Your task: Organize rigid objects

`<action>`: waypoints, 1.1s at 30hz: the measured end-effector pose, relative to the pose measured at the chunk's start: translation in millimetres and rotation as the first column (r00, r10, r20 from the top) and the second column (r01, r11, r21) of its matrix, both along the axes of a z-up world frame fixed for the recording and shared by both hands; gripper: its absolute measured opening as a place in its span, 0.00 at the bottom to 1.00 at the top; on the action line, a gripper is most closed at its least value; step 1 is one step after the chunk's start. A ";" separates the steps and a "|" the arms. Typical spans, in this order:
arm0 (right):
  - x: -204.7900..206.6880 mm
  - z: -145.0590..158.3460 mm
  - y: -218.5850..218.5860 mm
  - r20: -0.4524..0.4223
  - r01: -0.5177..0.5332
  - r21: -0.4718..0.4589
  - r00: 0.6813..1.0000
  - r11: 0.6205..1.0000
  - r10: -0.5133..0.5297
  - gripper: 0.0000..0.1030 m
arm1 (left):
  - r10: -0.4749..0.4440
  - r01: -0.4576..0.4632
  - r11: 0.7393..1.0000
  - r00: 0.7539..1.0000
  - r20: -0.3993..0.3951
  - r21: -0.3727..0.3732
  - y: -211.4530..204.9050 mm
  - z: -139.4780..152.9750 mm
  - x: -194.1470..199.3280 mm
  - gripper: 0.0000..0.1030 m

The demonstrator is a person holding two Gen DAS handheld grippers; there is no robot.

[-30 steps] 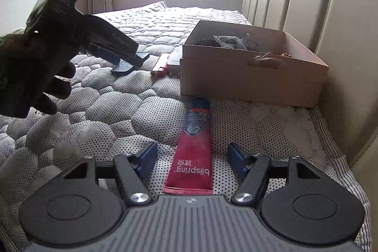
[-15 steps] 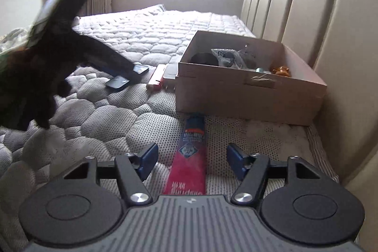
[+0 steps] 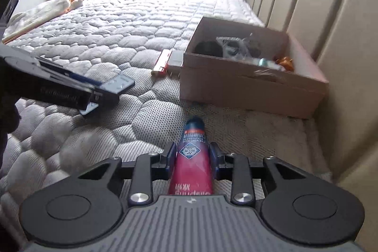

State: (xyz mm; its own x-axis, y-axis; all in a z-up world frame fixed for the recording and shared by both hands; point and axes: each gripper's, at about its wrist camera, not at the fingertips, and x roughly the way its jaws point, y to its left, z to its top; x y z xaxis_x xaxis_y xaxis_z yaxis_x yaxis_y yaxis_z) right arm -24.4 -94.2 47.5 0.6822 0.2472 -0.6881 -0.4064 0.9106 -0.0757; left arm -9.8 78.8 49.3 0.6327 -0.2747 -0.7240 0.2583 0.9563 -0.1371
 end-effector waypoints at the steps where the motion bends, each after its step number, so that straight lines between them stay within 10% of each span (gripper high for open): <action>1: -7.0 5.1 -4.5 0.013 0.001 -0.002 1.000 1.000 -0.001 0.28 | -0.033 0.033 0.999 0.999 -0.003 -0.006 -7.7 2.6 -7.5 0.42; 4: -25.5 22.5 -20.9 0.044 0.007 0.001 0.999 1.000 -0.007 0.00 | -0.122 0.122 0.992 0.993 -0.002 -0.029 -30.3 10.7 -29.1 0.42; 8: -43.8 45.8 -43.4 0.100 0.022 0.007 0.995 1.000 -0.023 0.00 | -0.179 0.178 0.982 0.984 -0.005 -0.057 -54.5 15.0 -40.2 0.42; 14: -47.9 41.9 -69.0 0.067 0.017 0.039 0.998 0.999 -0.020 0.06 | -0.131 0.131 0.988 0.991 0.001 -0.077 -57.8 17.4 -44.3 0.42; 26: -26.8 -10.8 -53.2 -0.023 -0.015 0.091 1.000 0.996 0.017 0.49 | -0.016 0.005 0.993 0.996 -0.092 -0.117 -30.5 3.1 -50.2 0.42; 33: -33.6 -15.4 -49.1 -0.035 -0.033 0.046 0.999 0.998 0.035 0.29 | -0.042 0.028 0.991 0.994 -0.105 -0.128 -36.9 -2.5 -53.8 0.42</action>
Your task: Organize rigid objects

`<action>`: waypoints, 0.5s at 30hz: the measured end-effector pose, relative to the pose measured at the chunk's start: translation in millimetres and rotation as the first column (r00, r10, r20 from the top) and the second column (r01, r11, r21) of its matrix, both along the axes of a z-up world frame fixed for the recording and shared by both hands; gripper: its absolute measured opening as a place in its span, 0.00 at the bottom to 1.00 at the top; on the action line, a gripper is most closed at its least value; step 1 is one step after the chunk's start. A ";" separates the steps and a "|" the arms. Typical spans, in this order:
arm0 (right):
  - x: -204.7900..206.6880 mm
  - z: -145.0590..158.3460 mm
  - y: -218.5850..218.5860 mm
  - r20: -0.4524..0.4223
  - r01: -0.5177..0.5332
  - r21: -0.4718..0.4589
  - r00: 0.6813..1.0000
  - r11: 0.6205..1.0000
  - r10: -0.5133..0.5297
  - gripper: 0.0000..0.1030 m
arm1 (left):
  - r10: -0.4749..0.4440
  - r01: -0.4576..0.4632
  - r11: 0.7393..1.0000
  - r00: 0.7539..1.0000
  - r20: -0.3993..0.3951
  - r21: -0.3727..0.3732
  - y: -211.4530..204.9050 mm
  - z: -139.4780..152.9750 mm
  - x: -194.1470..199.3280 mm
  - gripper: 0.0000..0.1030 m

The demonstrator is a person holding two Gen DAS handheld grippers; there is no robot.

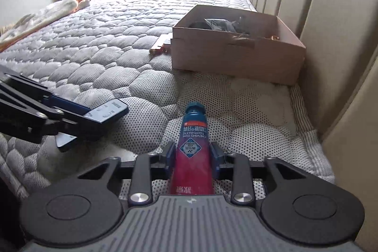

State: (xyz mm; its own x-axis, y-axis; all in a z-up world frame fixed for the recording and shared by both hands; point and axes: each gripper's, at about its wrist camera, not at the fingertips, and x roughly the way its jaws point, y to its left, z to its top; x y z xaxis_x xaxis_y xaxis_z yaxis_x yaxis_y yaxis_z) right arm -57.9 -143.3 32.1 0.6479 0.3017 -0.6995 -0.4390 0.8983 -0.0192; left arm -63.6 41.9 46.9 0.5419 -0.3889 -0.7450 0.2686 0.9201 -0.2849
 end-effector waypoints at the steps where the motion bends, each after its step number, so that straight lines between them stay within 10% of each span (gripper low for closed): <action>1: -1.9 2.8 -2.4 -0.005 0.000 0.006 1.000 1.000 0.000 0.29 | -0.007 0.007 1.000 1.000 0.000 -0.001 -1.7 0.0 -0.5 0.42; 7: -14.1 31.9 -17.3 0.018 0.018 0.050 1.000 0.999 -0.019 0.28 | -0.054 0.055 0.998 0.999 0.005 -0.008 -16.1 2.6 -4.4 0.42; 9: -17.7 46.4 -21.5 0.057 0.024 0.061 0.998 0.998 -0.027 0.02 | -0.064 0.064 0.998 0.998 0.014 -0.008 -21.0 5.0 -4.5 0.42; 15: -14.5 74.9 -35.2 0.133 0.020 0.075 0.991 0.997 -0.030 0.00 | -0.085 0.085 0.996 0.996 0.013 0.001 -33.4 7.0 -1.1 0.42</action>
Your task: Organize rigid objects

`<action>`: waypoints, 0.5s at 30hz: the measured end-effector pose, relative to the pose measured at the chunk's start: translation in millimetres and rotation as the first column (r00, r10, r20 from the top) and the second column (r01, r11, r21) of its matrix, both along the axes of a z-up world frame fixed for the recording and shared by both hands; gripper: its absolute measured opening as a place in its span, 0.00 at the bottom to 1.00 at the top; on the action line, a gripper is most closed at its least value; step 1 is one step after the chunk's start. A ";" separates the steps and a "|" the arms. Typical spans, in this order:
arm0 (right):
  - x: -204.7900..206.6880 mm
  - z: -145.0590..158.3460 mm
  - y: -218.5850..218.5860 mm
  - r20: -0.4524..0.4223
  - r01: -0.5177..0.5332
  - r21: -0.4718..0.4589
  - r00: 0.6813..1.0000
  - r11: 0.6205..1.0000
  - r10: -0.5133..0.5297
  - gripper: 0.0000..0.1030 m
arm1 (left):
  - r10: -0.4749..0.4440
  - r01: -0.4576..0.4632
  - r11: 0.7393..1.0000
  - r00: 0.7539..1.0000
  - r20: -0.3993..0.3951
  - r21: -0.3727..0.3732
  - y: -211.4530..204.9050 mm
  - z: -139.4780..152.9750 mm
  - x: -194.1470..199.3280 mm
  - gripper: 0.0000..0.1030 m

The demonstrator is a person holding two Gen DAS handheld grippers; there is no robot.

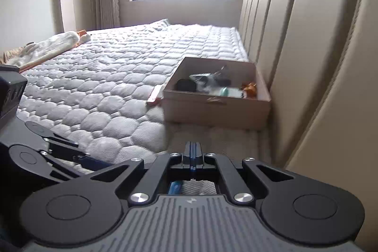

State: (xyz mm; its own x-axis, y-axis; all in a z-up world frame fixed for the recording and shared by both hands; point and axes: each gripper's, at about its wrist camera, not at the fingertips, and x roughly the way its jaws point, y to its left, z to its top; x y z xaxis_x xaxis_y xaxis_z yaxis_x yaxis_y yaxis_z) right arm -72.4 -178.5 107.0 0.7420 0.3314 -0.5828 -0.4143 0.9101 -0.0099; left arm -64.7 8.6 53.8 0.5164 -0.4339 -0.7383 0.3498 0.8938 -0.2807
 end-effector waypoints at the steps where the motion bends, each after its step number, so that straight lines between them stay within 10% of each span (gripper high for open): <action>1: 2.2 -0.9 -3.6 -0.016 0.003 0.003 1.000 1.000 -0.003 0.01 | -0.001 0.001 1.000 1.000 -0.001 -0.001 -0.5 -0.3 -0.4 0.42; 7: 0.8 -24.4 -12.7 -0.136 -0.009 0.069 0.991 0.998 0.018 0.27 | 0.016 -0.016 1.000 1.000 -0.017 -0.007 3.6 -5.3 2.0 0.42; 15: 1.4 -67.7 12.3 -0.202 -0.002 -0.021 0.979 1.000 -0.003 0.30 | 0.017 -0.017 1.000 1.000 -0.021 -0.003 5.2 -4.0 -0.6 0.42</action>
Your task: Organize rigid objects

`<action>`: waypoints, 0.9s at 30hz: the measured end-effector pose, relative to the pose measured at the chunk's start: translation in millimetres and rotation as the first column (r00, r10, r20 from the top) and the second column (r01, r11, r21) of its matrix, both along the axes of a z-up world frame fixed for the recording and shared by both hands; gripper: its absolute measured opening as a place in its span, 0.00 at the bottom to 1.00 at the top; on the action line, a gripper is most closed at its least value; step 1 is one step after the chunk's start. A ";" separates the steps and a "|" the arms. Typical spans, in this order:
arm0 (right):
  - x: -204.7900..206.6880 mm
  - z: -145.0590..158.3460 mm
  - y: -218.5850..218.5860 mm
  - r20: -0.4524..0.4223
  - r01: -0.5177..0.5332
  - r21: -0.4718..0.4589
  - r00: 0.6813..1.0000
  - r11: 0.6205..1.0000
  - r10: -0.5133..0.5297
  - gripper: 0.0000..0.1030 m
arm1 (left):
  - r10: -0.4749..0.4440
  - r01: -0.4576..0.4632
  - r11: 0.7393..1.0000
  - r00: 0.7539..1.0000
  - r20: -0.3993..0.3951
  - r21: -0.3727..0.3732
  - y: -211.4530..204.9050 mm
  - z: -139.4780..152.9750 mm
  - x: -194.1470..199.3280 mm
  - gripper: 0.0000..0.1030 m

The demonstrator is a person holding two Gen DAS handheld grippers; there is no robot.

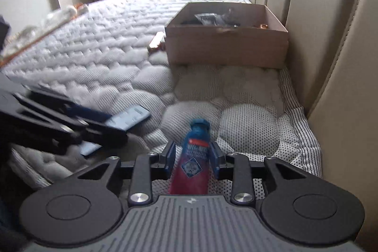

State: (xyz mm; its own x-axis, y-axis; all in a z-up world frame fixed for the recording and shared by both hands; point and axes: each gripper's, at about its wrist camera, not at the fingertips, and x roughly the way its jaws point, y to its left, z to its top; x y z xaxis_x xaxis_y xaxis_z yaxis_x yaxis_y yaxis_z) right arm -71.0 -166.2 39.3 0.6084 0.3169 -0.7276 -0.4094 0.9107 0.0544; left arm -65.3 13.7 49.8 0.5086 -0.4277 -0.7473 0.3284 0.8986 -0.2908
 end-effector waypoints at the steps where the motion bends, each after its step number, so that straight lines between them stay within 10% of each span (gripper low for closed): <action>1: 0.2 -2.4 0.7 -0.010 -0.004 -0.002 1.000 1.000 0.004 0.30 | -0.001 0.001 1.000 1.000 -0.001 0.000 0.2 0.1 -0.4 0.42; 15: -1.3 64.3 -20.1 0.129 0.012 0.074 0.991 0.997 -0.021 0.26 | -0.012 0.019 0.997 0.995 0.098 -0.073 -2.7 36.9 30.2 0.42; 27: 115.4 130.2 -7.7 0.293 0.216 0.122 0.925 0.969 -0.243 0.27 | 0.144 -0.099 0.970 0.970 0.195 -0.220 5.0 86.4 179.4 0.42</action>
State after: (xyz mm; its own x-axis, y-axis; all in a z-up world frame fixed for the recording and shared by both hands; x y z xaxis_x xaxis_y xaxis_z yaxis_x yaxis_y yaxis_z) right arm 44.3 -173.8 169.5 0.8591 0.1953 -0.4731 -0.1990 0.9791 0.0429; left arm 114.1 18.7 136.2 0.7013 -0.4869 -0.5208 0.2936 0.8629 -0.4113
